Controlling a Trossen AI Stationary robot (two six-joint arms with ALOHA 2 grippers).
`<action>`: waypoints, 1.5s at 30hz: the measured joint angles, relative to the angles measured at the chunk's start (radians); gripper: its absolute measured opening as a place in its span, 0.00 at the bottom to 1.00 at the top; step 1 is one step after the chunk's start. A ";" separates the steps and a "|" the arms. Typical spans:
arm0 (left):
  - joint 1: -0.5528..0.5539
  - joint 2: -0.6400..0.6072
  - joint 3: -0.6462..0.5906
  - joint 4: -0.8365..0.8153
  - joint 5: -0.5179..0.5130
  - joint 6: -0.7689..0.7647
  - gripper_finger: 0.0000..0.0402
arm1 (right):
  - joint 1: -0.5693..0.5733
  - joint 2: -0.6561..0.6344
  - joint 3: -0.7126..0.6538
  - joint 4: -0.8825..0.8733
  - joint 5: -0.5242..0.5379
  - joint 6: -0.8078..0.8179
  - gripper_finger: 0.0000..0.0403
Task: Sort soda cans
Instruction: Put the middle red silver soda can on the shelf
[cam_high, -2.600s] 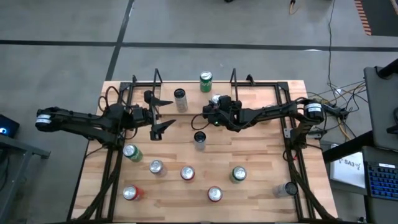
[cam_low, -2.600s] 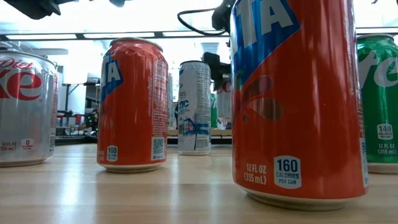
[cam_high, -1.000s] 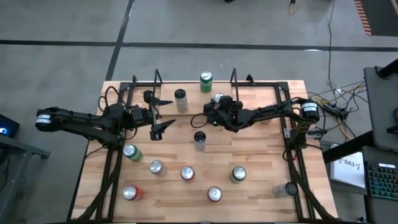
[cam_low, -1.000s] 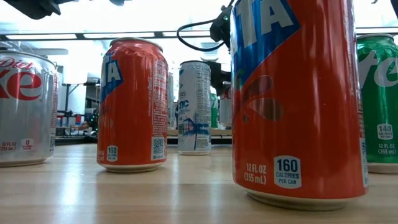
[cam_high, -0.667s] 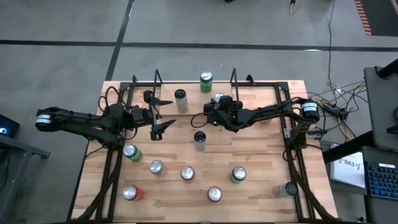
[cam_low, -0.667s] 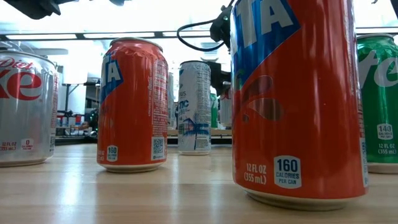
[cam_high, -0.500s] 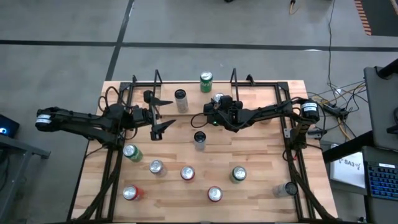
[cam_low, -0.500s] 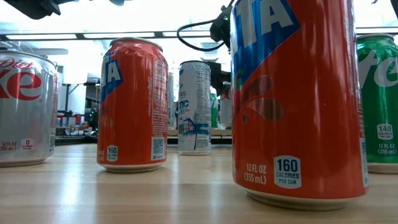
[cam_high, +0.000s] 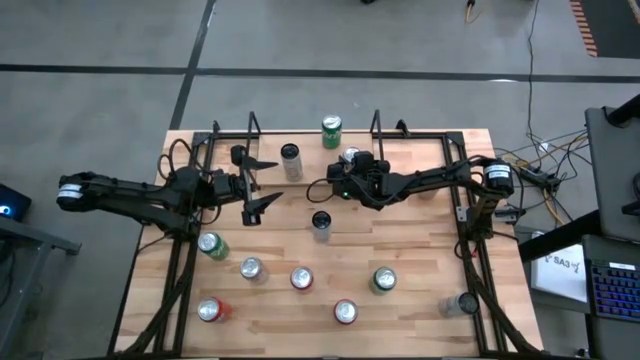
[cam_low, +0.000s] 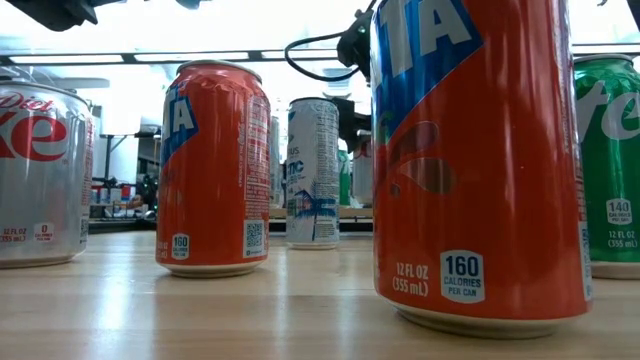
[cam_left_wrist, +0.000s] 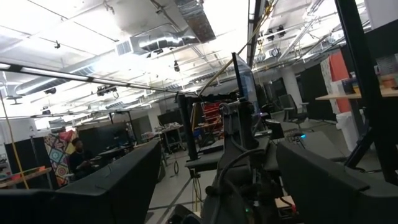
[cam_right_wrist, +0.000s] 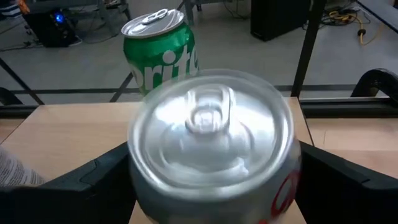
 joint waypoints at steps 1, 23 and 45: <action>0.000 0.000 0.000 0.000 0.000 0.000 0.76 | 0.000 0.000 0.000 0.001 -0.001 -0.001 0.83; 0.000 0.000 0.000 -0.004 -0.001 0.018 0.76 | -0.002 -0.008 0.082 -0.002 0.071 -0.155 0.83; 0.028 -0.091 0.000 -0.193 -0.068 0.037 0.76 | 0.021 -0.010 0.440 -0.251 -0.102 -0.580 0.83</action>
